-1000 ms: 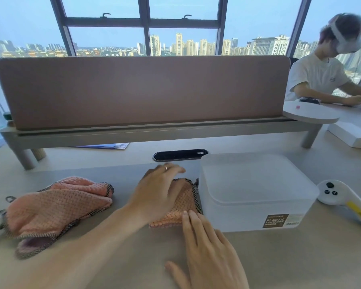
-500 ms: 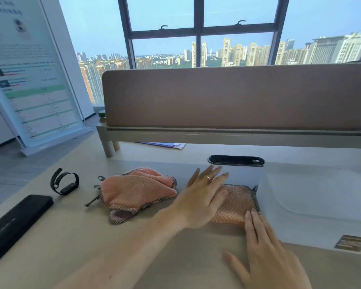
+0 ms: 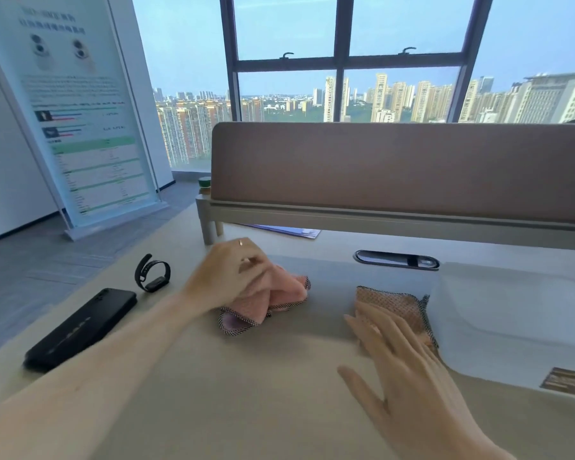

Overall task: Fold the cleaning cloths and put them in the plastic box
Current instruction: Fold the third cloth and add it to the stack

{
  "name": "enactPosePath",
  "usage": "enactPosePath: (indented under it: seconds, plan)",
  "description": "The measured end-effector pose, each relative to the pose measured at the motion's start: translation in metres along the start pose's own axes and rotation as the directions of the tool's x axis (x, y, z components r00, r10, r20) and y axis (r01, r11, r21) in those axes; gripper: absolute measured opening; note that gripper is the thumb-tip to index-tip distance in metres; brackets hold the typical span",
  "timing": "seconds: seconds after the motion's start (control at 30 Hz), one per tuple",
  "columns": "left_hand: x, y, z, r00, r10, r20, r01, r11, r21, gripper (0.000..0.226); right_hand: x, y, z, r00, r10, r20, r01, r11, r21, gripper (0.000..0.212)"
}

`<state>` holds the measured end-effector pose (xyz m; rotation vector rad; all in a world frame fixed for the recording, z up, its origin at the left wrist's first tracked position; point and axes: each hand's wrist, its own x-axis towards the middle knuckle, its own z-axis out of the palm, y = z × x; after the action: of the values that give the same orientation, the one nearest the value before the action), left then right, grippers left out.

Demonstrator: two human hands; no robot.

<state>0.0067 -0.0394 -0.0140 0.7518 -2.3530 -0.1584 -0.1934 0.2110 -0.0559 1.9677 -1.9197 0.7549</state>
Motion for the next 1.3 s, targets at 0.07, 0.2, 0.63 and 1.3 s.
enactPosePath:
  seconds: [0.07, 0.2, 0.63, 1.3]
  plan:
    - [0.009, 0.018, -0.023, 0.996, -0.060, -0.067, 0.052, 0.991, -0.120, 0.009, 0.014, -0.004, -0.012, 0.994, 0.113, -0.003, -0.111, 0.987, 0.116, 0.058]
    - [0.022, 0.059, -0.059, 0.989, -0.143, -0.043, 0.113, 0.907, -0.406, 0.014, 0.055, -0.016, -0.030, 0.973, 0.216, 0.083, -0.232, 0.891, 0.390, 0.076]
    - [-0.008, 0.104, -0.032, 0.866, -0.146, 0.478, 0.489, 0.441, -0.752, 0.027, 0.075, -0.020, -0.083, 0.814, 0.273, 0.513, -0.572, 0.219, 0.790, 0.020]
    - [-0.019, 0.200, -0.013, 0.966, -0.215, -0.142, 0.104, 0.829, -0.550, 0.070, 0.085, -0.034, -0.139, 0.921, 0.328, 0.210, -0.370, 0.572, 0.732, 0.016]
